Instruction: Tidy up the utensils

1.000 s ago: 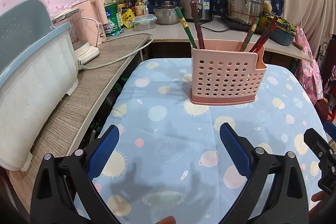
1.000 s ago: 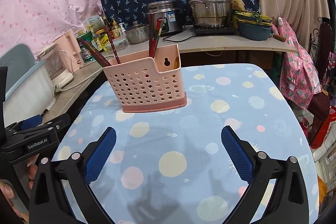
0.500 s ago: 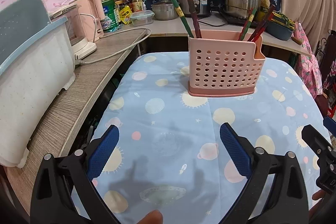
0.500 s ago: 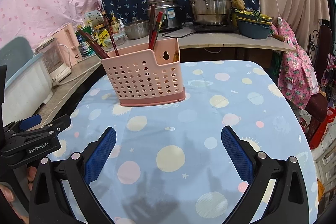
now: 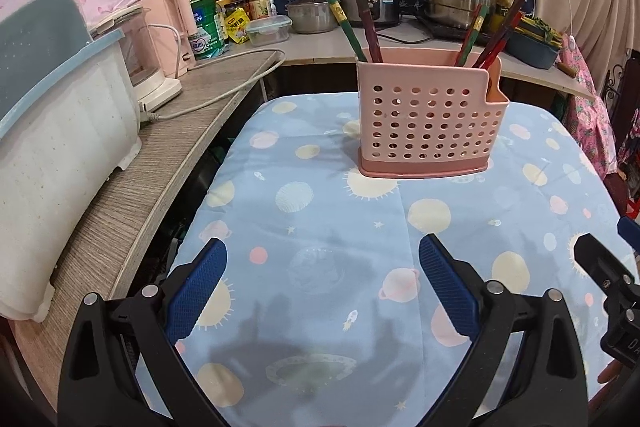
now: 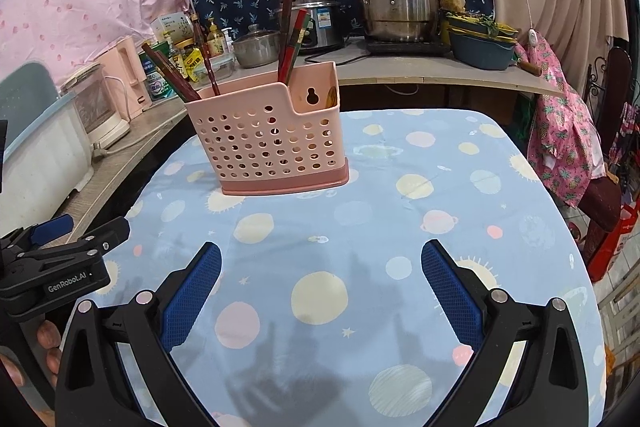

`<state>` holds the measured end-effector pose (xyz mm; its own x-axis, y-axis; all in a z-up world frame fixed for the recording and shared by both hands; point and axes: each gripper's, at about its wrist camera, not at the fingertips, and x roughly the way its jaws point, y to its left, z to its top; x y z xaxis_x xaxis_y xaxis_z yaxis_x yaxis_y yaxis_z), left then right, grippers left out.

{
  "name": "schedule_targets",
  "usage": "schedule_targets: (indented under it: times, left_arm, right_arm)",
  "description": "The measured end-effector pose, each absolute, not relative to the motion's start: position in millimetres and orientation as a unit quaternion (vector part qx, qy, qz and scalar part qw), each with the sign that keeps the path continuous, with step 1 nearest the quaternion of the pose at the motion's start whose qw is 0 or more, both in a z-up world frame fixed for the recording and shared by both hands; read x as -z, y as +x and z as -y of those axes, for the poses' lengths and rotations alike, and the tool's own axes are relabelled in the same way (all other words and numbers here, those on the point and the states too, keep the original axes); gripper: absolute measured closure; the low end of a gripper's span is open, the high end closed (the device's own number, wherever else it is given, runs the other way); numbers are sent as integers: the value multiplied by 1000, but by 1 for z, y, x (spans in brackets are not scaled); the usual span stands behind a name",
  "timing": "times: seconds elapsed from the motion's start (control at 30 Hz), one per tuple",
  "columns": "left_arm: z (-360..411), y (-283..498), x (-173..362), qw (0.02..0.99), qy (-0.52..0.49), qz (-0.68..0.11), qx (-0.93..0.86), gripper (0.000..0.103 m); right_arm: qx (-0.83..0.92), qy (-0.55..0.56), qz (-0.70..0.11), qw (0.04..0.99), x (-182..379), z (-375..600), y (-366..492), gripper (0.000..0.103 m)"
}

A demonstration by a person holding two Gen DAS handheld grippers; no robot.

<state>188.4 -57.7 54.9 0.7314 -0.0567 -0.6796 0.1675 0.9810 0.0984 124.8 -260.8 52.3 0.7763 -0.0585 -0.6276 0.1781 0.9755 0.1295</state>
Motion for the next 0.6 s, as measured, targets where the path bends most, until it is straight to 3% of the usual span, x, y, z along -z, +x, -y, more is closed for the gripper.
schedule_targets:
  times: [0.6]
  left_arm:
    - [59,190,-53,927,68,-362,68,10]
  right_arm:
    - [59,95,-336,935,-47,257,132,6]
